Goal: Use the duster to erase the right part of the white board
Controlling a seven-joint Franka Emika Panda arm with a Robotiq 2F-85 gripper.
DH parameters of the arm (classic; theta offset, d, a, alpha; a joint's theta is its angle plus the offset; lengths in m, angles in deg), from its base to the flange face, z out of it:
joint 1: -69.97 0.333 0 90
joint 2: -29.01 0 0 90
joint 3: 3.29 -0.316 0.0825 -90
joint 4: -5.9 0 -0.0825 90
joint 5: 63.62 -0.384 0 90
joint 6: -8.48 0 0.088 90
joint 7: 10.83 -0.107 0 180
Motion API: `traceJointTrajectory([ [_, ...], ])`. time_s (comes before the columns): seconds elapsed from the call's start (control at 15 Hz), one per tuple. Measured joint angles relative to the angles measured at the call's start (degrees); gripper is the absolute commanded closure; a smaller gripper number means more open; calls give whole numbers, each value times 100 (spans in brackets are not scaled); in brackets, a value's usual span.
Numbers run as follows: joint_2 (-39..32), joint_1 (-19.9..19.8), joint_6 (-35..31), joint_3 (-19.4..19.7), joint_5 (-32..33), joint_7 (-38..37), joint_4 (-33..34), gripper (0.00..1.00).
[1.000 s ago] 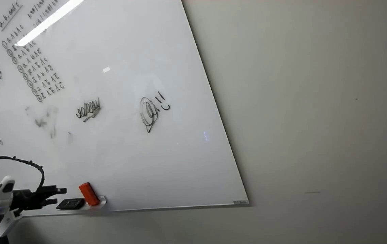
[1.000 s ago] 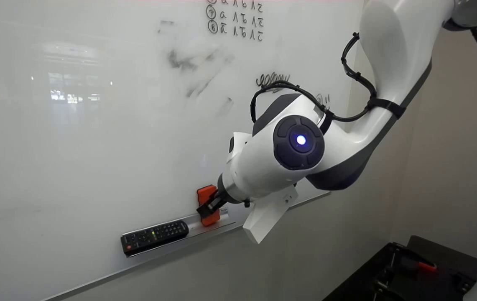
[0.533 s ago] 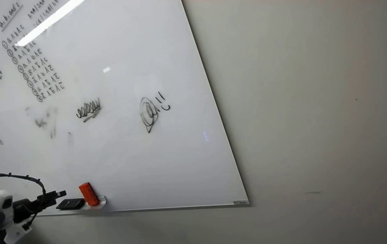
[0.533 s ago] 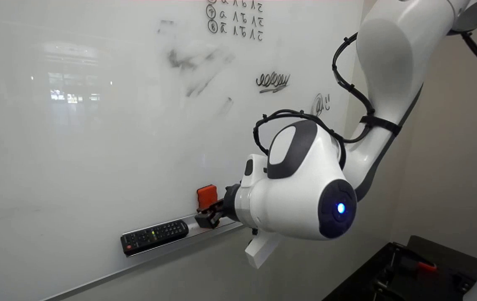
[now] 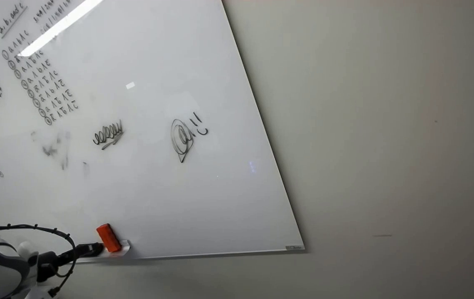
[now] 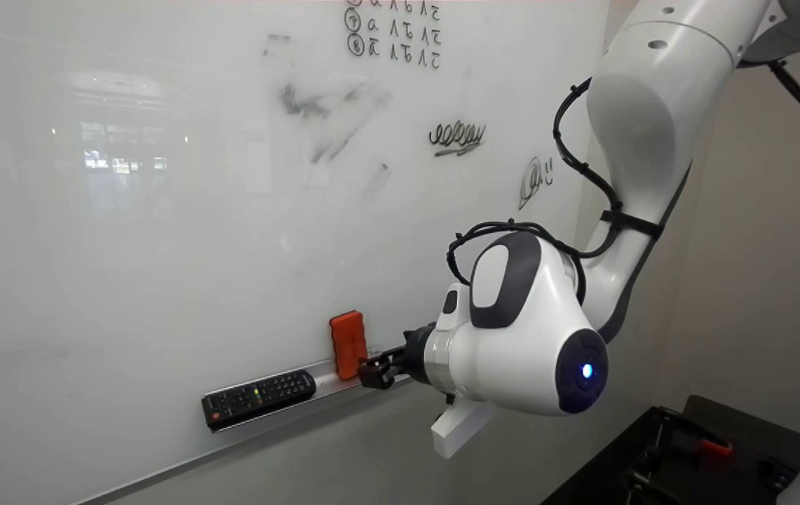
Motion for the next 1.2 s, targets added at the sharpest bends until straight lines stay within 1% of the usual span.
traceJointTrajectory([
  [0.2, -4, 2, 0, -19, -1, 0, 0, 0],
  [0.33, -8, -20, -32, -26, 184, 0, 0, 0],
  [0.47, -8, -106, -47, -23, 667, -139, -6, 0],
  [0.67, -14, -316, -47, -11, 1502, -618, -65, 0],
  [0.73, -28, -378, -38, -9, 1640, -764, -89, 0],
  [0.87, -58, -442, -32, -9, 1724, -878, -128, 0],
  [1.2, -69, -440, -28, -13, 1727, -890, -138, 0],
])
